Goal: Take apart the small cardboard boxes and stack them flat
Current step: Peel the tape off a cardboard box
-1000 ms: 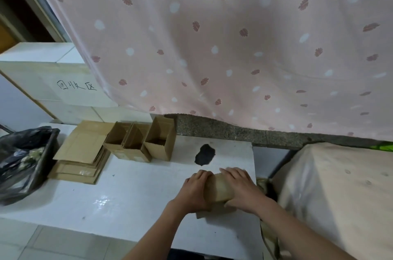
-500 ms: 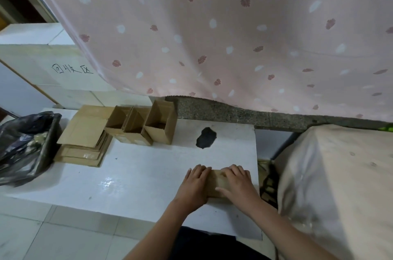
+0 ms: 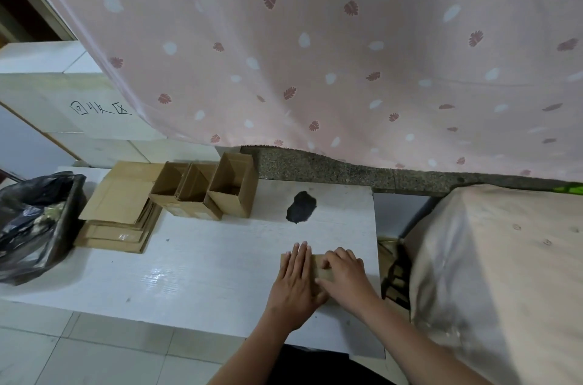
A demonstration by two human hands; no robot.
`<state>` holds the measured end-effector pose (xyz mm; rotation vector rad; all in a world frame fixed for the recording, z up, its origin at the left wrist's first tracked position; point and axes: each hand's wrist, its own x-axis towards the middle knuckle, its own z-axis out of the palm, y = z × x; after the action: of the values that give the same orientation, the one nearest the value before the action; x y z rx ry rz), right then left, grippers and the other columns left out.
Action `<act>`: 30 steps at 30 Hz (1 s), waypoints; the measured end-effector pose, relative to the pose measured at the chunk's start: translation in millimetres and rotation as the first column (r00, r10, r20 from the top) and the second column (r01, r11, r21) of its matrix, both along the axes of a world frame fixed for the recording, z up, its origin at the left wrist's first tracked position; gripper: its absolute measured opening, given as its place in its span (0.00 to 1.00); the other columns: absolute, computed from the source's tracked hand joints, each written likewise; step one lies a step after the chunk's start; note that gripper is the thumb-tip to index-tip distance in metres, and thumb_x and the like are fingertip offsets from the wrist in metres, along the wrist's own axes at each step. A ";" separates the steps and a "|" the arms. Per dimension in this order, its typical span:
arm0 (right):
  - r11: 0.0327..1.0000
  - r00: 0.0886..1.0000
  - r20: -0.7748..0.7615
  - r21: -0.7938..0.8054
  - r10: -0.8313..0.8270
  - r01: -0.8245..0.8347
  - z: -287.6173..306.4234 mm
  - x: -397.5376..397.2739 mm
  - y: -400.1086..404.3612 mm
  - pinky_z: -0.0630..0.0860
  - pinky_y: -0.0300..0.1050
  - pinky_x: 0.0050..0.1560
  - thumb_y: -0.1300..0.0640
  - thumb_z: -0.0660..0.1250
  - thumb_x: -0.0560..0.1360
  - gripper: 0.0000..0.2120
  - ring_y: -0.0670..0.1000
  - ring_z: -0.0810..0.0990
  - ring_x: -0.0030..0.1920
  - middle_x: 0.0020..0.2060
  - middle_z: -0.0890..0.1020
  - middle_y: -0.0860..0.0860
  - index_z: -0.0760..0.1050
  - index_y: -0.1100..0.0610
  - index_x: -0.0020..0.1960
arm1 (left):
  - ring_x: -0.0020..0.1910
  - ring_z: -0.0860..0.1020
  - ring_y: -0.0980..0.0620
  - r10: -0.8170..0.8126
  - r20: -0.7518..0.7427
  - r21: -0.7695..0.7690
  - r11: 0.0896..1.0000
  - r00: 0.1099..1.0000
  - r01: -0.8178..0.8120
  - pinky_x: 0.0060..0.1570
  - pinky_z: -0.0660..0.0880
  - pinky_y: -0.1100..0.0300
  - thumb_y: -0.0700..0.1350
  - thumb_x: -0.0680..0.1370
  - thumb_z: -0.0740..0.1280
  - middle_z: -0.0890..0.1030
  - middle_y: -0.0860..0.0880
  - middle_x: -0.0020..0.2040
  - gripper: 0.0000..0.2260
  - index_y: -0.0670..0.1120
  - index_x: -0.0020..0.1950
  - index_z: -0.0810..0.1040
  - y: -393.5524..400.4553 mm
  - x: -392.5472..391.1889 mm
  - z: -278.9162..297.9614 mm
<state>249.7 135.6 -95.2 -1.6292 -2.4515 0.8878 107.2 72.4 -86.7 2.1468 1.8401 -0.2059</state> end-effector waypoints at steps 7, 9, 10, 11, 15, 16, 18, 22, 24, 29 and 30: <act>0.998 0.998 0.060 0.059 0.022 -0.026 8.4 -4.1 -7.3 0.63 0.46 0.58 0.48 0.62 0.78 0.06 0.49 0.71 0.58 0.53 0.75 0.46 0.72 0.49 0.51 | 0.78 0.51 0.43 0.032 -0.036 0.061 0.998 0.999 -0.030 0.71 0.51 0.46 0.63 0.80 0.50 0.67 0.39 0.75 0.36 0.36 0.73 0.68 -0.2 5.9 -2.7; 0.997 0.996 0.082 0.068 0.041 -0.047 10.8 -5.5 -11.5 0.63 0.47 0.57 0.47 0.63 0.77 0.08 0.50 0.70 0.59 0.55 0.75 0.45 0.72 0.50 0.52 | 0.80 0.56 0.43 0.046 -0.067 0.027 0.999 0.997 -0.044 0.73 0.47 0.47 0.64 0.78 0.52 0.65 0.39 0.76 0.38 0.36 0.75 0.68 0.6 3.5 1.1; 0.996 0.994 0.097 0.067 0.048 -0.055 11.3 -6.0 -13.8 0.63 0.47 0.57 0.48 0.64 0.77 0.08 0.50 0.69 0.60 0.56 0.74 0.45 0.71 0.50 0.53 | 0.80 0.54 0.42 0.046 -0.070 0.029 0.999 0.996 -0.045 0.74 0.43 0.48 0.65 0.78 0.53 0.59 0.40 0.79 0.39 0.35 0.77 0.62 0.7 0.6 1.8; 0.996 0.993 0.109 0.063 0.048 -0.055 11.3 -6.2 -15.0 0.63 0.47 0.57 0.48 0.64 0.77 0.09 0.50 0.69 0.61 0.57 0.74 0.45 0.71 0.50 0.54 | 0.80 0.49 0.42 0.027 -0.080 0.023 0.999 0.996 -0.025 0.75 0.36 0.49 0.65 0.79 0.56 0.51 0.41 0.81 0.41 0.36 0.80 0.55 2.3 -1.9 -0.8; 0.998 0.992 0.121 0.055 0.036 -0.043 12.6 -7.8 -13.4 0.63 0.46 0.60 0.49 0.63 0.79 0.10 0.50 0.69 0.63 0.59 0.75 0.47 0.73 0.51 0.57 | 0.74 0.68 0.43 0.016 -0.084 -0.016 1.000 0.996 -0.017 0.73 0.46 0.51 0.71 0.70 0.68 0.68 0.41 0.75 0.45 0.37 0.73 0.71 1.3 -2.1 -3.8; 0.997 0.991 0.129 0.056 0.035 -0.043 12.9 -8.8 -12.9 0.63 0.46 0.60 0.49 0.63 0.79 0.11 0.50 0.70 0.63 0.59 0.75 0.47 0.74 0.52 0.58 | 0.72 0.72 0.45 0.020 -0.090 -0.012 1.000 0.996 -0.021 0.72 0.49 0.51 0.71 0.68 0.69 0.73 0.42 0.73 0.44 0.38 0.71 0.75 0.2 0.1 -3.1; 0.997 0.987 0.159 0.058 0.034 -0.044 13.3 -12.0 -13.2 0.64 0.48 0.61 0.50 0.61 0.79 0.11 0.51 0.71 0.62 0.59 0.77 0.48 0.74 0.53 0.58 | 0.71 0.73 0.45 0.017 -0.079 0.019 1.000 0.997 -0.016 0.72 0.50 0.50 0.71 0.68 0.68 0.74 0.42 0.71 0.43 0.38 0.70 0.76 -0.1 2.3 -4.9; 0.999 0.974 0.227 0.043 0.014 -0.024 14.7 -19.5 -16.0 0.66 0.50 0.60 0.54 0.59 0.79 0.09 0.53 0.75 0.58 0.54 0.79 0.51 0.76 0.54 0.54 | 0.72 0.71 0.43 0.028 -0.083 0.018 0.999 0.996 -0.026 0.72 0.49 0.49 0.69 0.70 0.68 0.71 0.41 0.73 0.42 0.38 0.71 0.74 -1.6 3.4 -3.6; 0.998 0.969 0.248 0.047 0.018 -0.031 12.9 -22.3 -16.9 0.66 0.50 0.61 0.57 0.58 0.79 0.10 0.54 0.76 0.57 0.54 0.80 0.52 0.77 0.55 0.53 | 0.75 0.66 0.42 0.047 -0.061 0.045 0.998 0.997 -0.044 0.72 0.48 0.49 0.67 0.71 0.69 0.68 0.40 0.75 0.42 0.37 0.73 0.71 -4.1 4.4 -4.8; 0.995 0.943 0.325 0.048 0.070 -0.090 6.8 -27.6 -17.5 0.64 0.50 0.65 0.59 0.60 0.77 0.11 0.55 0.75 0.60 0.57 0.79 0.54 0.77 0.56 0.57 | 0.80 0.56 0.41 0.097 -0.097 0.087 0.992 0.990 -0.089 0.72 0.46 0.47 0.65 0.75 0.65 0.62 0.39 0.77 0.40 0.37 0.76 0.65 -5.1 5.4 -12.1; 0.994 0.939 0.335 0.052 0.076 -0.099 5.8 -28.4 -18.0 0.64 0.50 0.66 0.59 0.61 0.77 0.11 0.55 0.75 0.60 0.57 0.79 0.55 0.76 0.56 0.58 | 0.79 0.56 0.40 0.093 -0.102 0.078 0.993 0.990 -0.085 0.72 0.45 0.46 0.64 0.76 0.64 0.59 0.39 0.79 0.41 0.36 0.77 0.62 -4.7 4.4 -13.9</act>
<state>221.2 117.6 -89.4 -1.7871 -2.7577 0.5662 111.6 67.7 -100.5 2.1336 2.0276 -0.2397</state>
